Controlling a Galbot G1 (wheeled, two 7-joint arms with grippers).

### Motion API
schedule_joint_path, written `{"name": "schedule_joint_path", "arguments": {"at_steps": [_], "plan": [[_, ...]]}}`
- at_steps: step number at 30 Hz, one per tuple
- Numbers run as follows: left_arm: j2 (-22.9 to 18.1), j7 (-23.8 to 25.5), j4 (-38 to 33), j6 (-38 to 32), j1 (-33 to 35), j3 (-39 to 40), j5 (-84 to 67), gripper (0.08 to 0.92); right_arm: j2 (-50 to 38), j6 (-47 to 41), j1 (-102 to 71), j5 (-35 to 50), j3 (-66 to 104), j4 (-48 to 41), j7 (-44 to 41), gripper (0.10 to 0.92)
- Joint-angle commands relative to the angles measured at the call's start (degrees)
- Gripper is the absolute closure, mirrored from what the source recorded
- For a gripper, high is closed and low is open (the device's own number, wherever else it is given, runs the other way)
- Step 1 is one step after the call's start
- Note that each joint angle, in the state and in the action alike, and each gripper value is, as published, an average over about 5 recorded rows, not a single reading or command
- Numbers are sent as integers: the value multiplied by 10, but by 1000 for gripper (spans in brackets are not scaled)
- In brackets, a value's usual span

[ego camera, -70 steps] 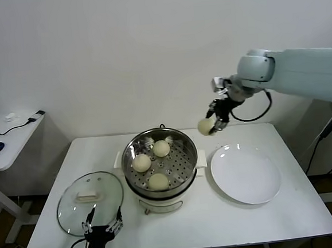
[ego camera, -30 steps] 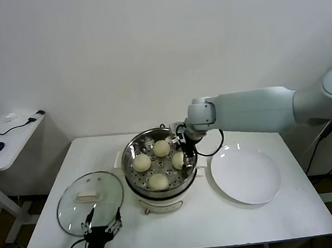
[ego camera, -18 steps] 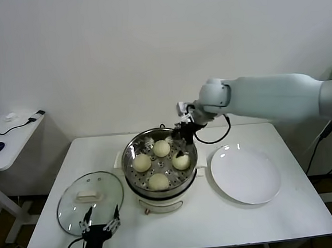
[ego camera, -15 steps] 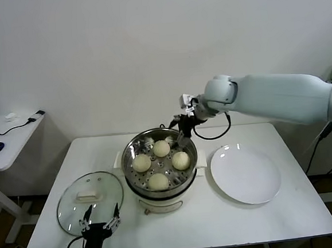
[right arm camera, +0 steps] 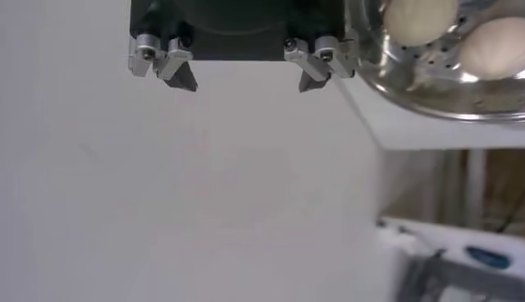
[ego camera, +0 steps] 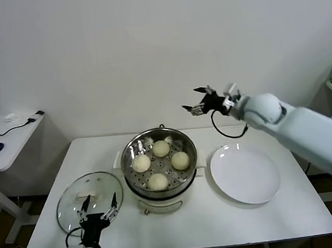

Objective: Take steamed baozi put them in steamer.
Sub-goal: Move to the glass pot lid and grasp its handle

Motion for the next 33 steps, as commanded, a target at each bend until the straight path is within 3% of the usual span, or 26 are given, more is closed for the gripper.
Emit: {"name": "schedule_joint_path", "arguments": {"at_steps": [1,12,21,25,30,33], "plan": [[2,0,4,-16,-11,0,-5,177,63,111,-644,-174,620,82,64,203],[18,-15,36,-59,-27,-8,92,177,319,267,-795,-312,711,58,41,203],[27,-72,65,-106,-31,-16,211,177,385,314,-845,-337,701,54,21,203],[36,-127,83,-135,-31,-23,333,177,394,326,-853,-369,694,55,29,202],[53,-279,138,-134,-38,-34,637,177,400,316,-855,-382,689,60,40,203],[70,-322,171,-115,-36,-36,740,177,401,303,-852,-381,689,61,45,203]]}}
